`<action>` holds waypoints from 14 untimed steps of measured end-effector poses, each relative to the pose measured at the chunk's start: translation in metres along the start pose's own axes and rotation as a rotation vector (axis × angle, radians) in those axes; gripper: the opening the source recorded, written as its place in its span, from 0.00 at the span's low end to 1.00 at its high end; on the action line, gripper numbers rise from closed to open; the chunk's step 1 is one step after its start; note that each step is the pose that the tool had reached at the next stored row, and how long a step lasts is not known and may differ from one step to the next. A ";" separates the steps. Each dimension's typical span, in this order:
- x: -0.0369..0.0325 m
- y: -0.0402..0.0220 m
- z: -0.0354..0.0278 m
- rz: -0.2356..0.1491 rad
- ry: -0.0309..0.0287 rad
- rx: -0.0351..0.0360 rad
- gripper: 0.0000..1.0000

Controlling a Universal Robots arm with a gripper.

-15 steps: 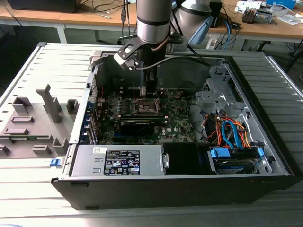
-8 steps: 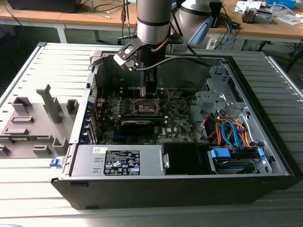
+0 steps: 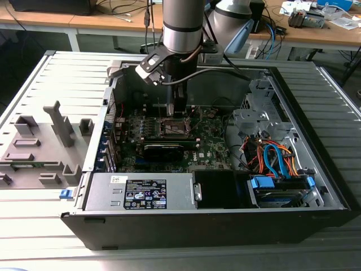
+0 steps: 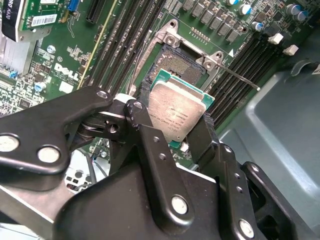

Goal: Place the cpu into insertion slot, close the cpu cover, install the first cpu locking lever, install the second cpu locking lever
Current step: 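Place the cpu into insertion slot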

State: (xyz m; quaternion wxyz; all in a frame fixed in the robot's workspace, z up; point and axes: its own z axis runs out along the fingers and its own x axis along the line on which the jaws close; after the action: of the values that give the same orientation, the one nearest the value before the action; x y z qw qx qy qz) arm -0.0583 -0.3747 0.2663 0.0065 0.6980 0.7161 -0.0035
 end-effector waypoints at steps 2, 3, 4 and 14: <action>0.0000 0.0000 0.0006 0.000 -0.0002 0.0001 0.55; 0.0000 0.0000 0.0009 0.000 -0.0001 0.0001 0.55; 0.0000 0.0000 0.0014 0.000 -0.0001 0.0001 0.55; 0.0000 0.0000 0.0045 0.000 -0.0001 0.0001 0.55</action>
State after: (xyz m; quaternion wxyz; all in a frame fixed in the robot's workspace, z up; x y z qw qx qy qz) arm -0.0584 -0.3747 0.2618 0.0066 0.6981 0.7160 -0.0036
